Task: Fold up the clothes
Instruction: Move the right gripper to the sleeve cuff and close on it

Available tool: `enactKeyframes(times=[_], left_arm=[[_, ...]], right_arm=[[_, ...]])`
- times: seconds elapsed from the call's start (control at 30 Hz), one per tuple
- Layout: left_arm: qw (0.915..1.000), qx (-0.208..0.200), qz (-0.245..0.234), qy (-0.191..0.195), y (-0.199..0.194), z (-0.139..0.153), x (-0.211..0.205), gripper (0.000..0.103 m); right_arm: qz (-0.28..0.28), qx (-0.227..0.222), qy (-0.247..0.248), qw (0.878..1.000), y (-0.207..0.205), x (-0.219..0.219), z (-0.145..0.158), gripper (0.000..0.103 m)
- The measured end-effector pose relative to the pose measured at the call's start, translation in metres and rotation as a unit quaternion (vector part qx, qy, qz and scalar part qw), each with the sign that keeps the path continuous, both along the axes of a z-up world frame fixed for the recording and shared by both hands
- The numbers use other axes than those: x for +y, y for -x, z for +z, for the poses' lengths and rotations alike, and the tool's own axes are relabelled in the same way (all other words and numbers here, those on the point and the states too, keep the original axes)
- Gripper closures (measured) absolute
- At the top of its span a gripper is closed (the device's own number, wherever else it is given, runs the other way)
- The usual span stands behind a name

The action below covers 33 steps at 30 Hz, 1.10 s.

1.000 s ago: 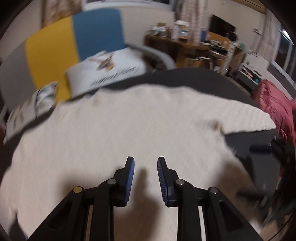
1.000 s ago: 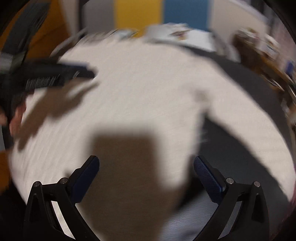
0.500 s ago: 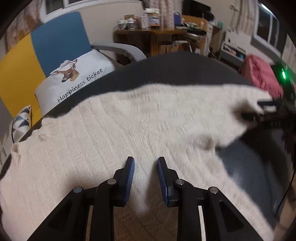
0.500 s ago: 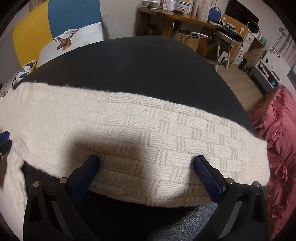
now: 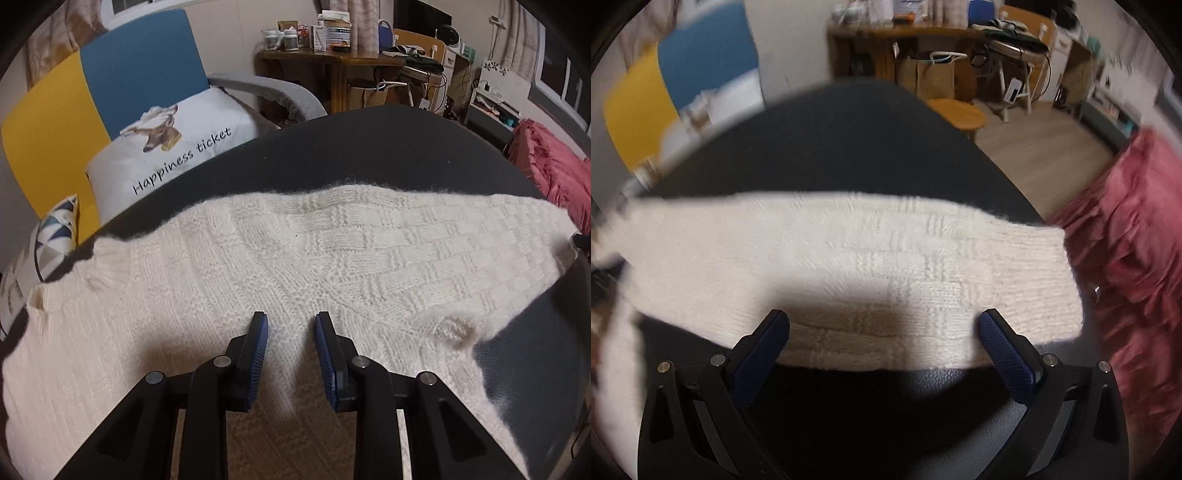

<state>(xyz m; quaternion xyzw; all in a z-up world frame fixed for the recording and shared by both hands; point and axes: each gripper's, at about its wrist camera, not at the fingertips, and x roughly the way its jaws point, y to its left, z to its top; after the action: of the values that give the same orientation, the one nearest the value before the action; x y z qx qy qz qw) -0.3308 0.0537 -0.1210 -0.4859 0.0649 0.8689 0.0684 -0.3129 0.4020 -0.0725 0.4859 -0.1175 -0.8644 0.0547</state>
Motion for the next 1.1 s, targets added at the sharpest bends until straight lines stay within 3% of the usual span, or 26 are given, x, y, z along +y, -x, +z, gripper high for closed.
enactKeyframes(times=[0.07,0.1,0.17,0.23,0.27,0.3,0.37,0.47,0.57,0.63,0.7,0.83,0.9,0.97,1.0,1.07,1.1], left_arm=[[1.0,0.003,-0.002,-0.001,-0.002,-0.002,0.0,0.076],[1.0,0.003,0.0,-0.001,-0.002,-0.002,0.0,0.076],[1.0,0.004,0.004,0.0,-0.003,-0.003,0.0,0.076],[1.0,0.007,0.006,0.003,-0.003,-0.004,0.001,0.076],[0.9999,0.007,0.007,0.001,-0.004,-0.004,0.0,0.076],[0.9999,0.008,0.007,-0.001,-0.004,-0.003,-0.001,0.076],[0.9999,0.009,0.006,-0.002,-0.004,-0.003,-0.001,0.076],[0.9999,0.011,0.004,0.001,-0.004,-0.003,0.0,0.075],[0.9999,0.015,0.002,0.002,-0.005,-0.003,0.0,0.075],[0.9999,0.014,0.001,0.003,-0.005,-0.003,0.0,0.075],[0.9999,0.013,0.0,0.003,-0.004,-0.003,0.0,0.075],[0.9999,0.012,-0.002,0.004,-0.004,-0.003,0.0,0.075],[0.9999,0.012,-0.002,0.003,-0.004,-0.002,0.0,0.075],[0.9999,0.012,-0.001,0.002,-0.005,-0.002,0.0,0.075],[0.9999,0.011,0.0,0.001,-0.005,-0.002,0.0,0.075],[0.9999,0.01,0.001,-0.001,-0.004,-0.002,-0.001,0.075],[0.9999,0.01,0.001,-0.001,-0.004,-0.002,-0.001,0.075]], right_arm=[[-0.035,0.027,0.111,0.993,-0.013,0.034,0.006,0.0],[-0.053,0.033,0.139,0.988,-0.018,0.047,0.006,0.0],[-0.093,0.024,0.14,0.986,-0.025,0.063,0.004,0.0],[-0.099,0.02,0.202,0.974,-0.028,0.078,-0.007,0.0],[-0.1,0.018,0.237,0.966,-0.03,0.085,-0.013,0.0],[-0.1,0.028,0.294,0.95,-0.032,0.092,-0.02,0.0],[-0.122,0.044,0.358,0.925,-0.031,0.107,-0.033,0.0],[-0.131,0.074,0.408,0.901,-0.032,0.115,-0.039,0.0],[-0.143,0.074,0.424,0.891,-0.033,0.115,-0.042,0.0],[-0.158,0.056,0.388,0.906,-0.037,0.127,-0.037,0.0],[-0.179,0.042,0.309,0.933,-0.032,0.135,-0.032,0.0],[-0.182,0.018,0.228,0.956,-0.012,0.134,-0.028,0.0],[-0.16,0.008,0.158,0.974,0.005,0.116,-0.027,0.0],[-0.144,-0.001,0.117,0.983,0.015,0.102,-0.028,0.001],[-0.146,-0.008,0.11,0.983,0.019,0.098,-0.029,0.008],[-0.15,-0.02,0.095,0.984,0.026,0.092,-0.03,0.079],[-0.151,-0.022,0.091,0.984,0.027,0.09,-0.033,0.09]])
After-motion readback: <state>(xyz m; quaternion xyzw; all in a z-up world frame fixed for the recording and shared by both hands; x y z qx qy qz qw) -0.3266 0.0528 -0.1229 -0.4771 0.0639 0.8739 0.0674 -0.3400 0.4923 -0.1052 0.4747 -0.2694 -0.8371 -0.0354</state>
